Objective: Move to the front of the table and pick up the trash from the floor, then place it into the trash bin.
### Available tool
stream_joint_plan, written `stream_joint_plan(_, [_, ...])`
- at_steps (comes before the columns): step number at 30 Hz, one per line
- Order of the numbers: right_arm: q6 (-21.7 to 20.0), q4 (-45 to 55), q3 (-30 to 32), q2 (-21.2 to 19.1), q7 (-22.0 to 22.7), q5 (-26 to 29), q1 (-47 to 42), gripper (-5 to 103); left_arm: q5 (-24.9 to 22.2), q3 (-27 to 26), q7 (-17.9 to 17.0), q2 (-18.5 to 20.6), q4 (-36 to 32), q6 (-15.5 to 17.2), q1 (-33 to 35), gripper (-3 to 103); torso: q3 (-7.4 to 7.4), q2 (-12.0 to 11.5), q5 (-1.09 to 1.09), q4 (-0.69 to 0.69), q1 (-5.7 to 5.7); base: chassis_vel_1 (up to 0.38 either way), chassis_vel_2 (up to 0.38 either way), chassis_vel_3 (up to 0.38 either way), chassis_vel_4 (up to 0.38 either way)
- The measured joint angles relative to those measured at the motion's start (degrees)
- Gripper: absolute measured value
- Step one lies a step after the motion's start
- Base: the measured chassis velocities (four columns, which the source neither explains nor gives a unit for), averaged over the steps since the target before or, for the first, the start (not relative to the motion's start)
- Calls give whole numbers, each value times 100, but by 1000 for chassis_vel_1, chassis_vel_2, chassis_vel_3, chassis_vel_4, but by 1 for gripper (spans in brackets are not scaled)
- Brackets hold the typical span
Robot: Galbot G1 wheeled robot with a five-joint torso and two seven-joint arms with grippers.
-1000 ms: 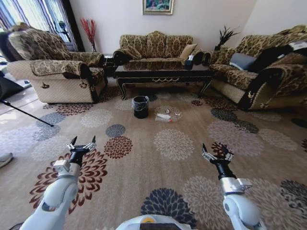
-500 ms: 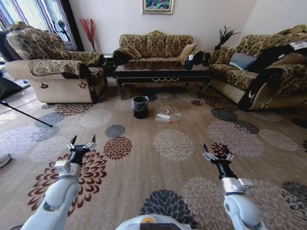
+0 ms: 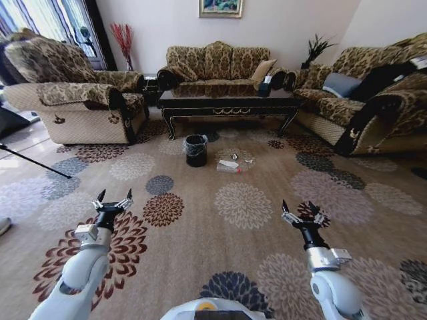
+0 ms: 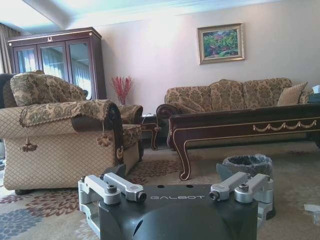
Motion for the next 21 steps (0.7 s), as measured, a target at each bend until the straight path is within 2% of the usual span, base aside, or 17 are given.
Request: stream_joint_plan(21, [16,-25,7,-6,-19,13,13,100,-53,29,0,-35,31,-115,-3,100,8,0,0,0,2,-102,99,91,-97])
